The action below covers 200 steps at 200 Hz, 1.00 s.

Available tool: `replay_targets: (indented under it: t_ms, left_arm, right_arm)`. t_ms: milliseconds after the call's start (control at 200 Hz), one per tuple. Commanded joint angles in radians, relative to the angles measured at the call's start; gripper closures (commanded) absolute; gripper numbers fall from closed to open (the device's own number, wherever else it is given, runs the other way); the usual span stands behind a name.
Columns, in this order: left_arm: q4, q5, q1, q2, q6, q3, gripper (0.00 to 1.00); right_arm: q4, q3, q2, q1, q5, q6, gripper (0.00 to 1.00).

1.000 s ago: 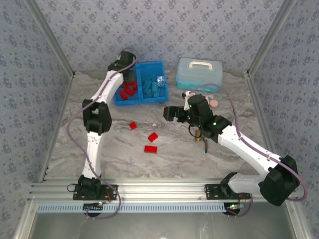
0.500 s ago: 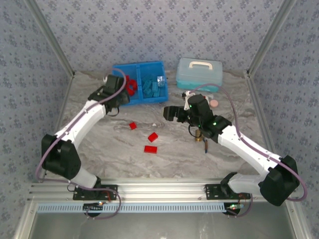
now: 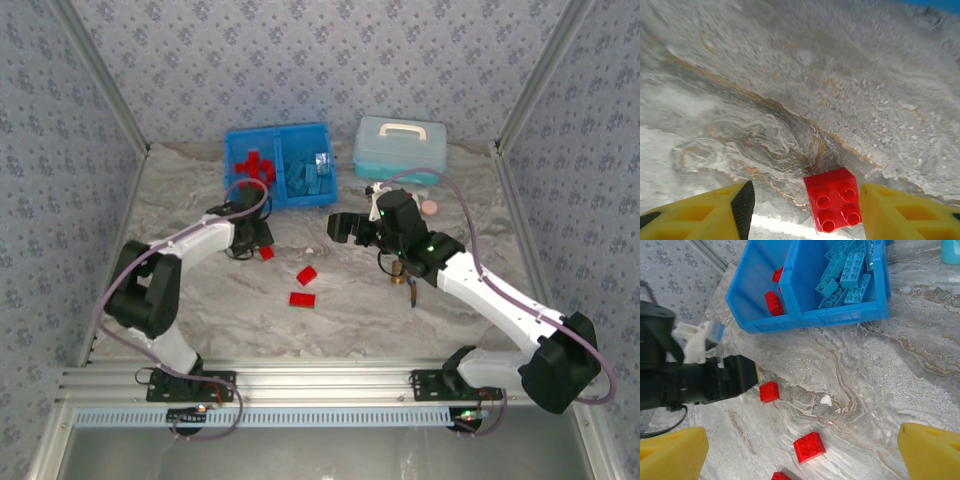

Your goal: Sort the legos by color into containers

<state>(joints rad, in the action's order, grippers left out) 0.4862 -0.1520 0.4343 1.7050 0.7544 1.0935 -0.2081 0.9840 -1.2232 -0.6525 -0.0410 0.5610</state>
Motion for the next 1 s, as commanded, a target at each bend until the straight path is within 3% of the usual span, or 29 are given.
replay_targets:
  t_ms: [0,195,395,685,994]
  left_arm:
    - [-0.013,0.025,0.022,0.052,0.029,0.062,0.39]
    - [-0.003,0.012,0.05,0.108,0.031,0.086,0.39]
    - [0.061,-0.053,0.078,0.129,0.029,0.103,0.51]
    - [0.064,-0.048,0.083,0.145,0.03,0.085,0.55]
    - [0.075,-0.053,0.089,0.179,0.015,0.105,0.67]
  right_arm:
    - [-0.029,0.006,0.027,0.0,0.016,0.011,0.0]
    - [-0.032,0.004,0.027,0.002,0.02,0.004,0.0]
    - [-0.028,-0.003,0.027,0.004,0.021,0.007,0.0]
    - [-0.026,-0.006,0.028,0.004,0.014,0.014,0.0]
    - [-0.027,-0.005,0.032,0.005,0.018,0.019,0.0]
